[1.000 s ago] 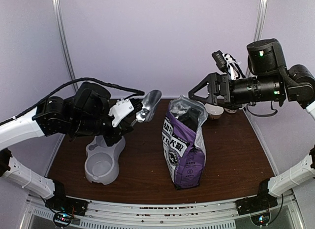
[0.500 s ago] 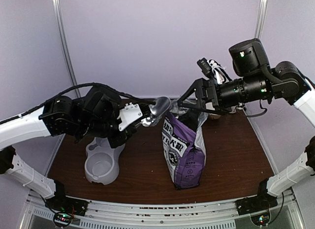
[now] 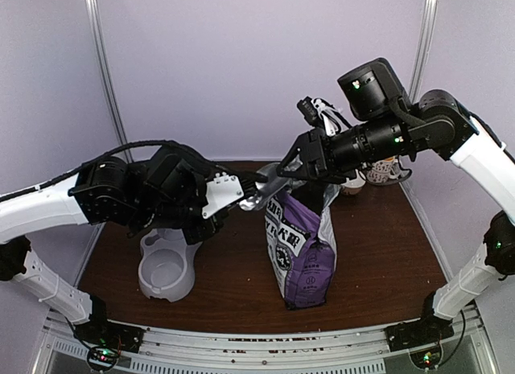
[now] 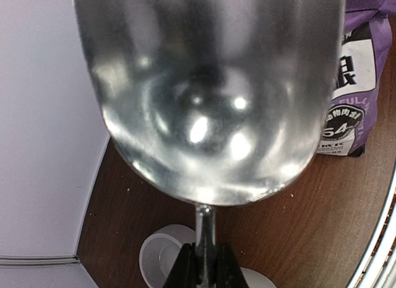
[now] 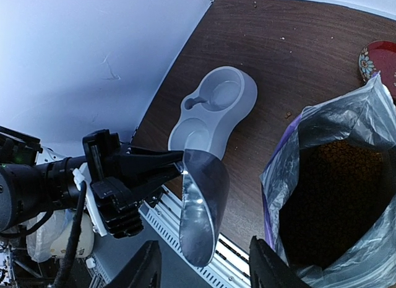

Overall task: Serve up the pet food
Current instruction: Pass from the left arm to the right

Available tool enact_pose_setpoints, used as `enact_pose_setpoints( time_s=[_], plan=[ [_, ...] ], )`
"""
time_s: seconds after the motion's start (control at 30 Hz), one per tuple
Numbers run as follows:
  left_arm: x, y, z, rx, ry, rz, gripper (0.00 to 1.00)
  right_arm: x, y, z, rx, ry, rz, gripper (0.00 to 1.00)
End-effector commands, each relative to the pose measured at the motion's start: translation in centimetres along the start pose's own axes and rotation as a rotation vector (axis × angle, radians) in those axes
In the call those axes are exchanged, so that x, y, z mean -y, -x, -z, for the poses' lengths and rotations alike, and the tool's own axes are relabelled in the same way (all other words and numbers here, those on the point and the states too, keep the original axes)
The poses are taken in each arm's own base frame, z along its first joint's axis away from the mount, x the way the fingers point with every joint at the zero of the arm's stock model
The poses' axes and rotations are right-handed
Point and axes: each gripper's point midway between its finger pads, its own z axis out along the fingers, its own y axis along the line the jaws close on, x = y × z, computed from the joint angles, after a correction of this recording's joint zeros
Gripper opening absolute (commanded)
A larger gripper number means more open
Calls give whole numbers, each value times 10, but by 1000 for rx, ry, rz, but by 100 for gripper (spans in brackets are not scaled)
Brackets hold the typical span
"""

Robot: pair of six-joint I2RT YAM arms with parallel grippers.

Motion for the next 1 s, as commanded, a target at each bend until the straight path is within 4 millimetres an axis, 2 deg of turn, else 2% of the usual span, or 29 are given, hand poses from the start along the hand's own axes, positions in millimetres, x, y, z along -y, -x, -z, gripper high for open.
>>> enact_pose_setpoints(
  time_s=[0.0, 0.3, 0.7, 0.97],
  plan=[
    [-12, 14, 6, 26, 65, -10, 0, 2, 5, 0, 14, -19, 12, 49],
    [-10, 20, 8, 27, 91, -34, 0, 7, 4, -16, 5, -41, 20, 39],
    [-10, 21, 9, 16, 141, -53, 0, 16, 1, -25, 12, -73, 14, 23],
    [-15, 24, 11, 17, 169, -62, 0, 20, -5, -29, -4, -82, 17, 19]
  ],
)
